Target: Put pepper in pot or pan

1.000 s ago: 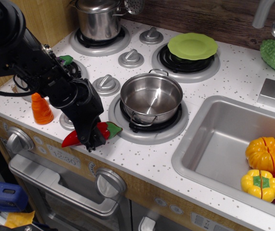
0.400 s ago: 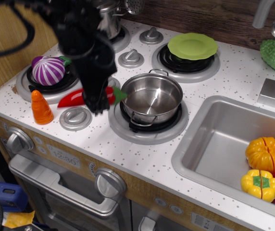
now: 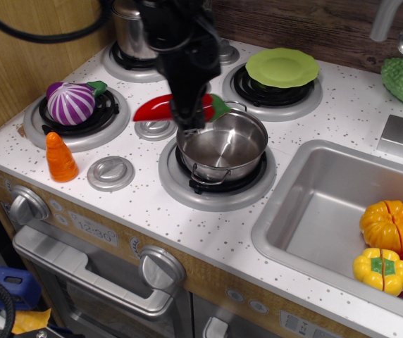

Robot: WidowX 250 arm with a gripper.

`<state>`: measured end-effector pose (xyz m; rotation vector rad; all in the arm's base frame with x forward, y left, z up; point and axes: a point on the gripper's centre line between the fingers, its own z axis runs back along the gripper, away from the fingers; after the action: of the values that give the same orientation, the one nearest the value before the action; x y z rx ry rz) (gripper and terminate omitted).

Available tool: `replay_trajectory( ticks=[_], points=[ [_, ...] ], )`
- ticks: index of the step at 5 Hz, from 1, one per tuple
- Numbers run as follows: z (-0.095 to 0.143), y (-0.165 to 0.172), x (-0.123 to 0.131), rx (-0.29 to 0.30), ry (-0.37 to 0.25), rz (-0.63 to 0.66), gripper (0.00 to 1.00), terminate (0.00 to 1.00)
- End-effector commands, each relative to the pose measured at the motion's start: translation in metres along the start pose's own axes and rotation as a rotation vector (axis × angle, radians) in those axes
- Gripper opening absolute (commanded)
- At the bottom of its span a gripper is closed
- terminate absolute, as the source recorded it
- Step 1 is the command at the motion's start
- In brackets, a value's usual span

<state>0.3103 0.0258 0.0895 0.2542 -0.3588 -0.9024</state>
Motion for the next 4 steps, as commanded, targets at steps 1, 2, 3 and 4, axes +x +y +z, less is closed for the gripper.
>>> replay_trajectory(
  ticks=[1, 2, 3, 4],
  points=[
    [-0.02, 0.0155, 0.0158, 0.049, -0.083, -0.019, 1.0, 0.0],
    [-0.0278, 0.017, 0.011, 0.03, -0.112, -0.017, 1.0, 0.0],
    [-0.0281, 0.0152, 0.0155, 0.024, -0.135, -0.007, 1.0, 0.0],
    [-0.0281, 0.0152, 0.0155, 0.024, -0.135, -0.007, 1.0, 0.0]
  ],
)
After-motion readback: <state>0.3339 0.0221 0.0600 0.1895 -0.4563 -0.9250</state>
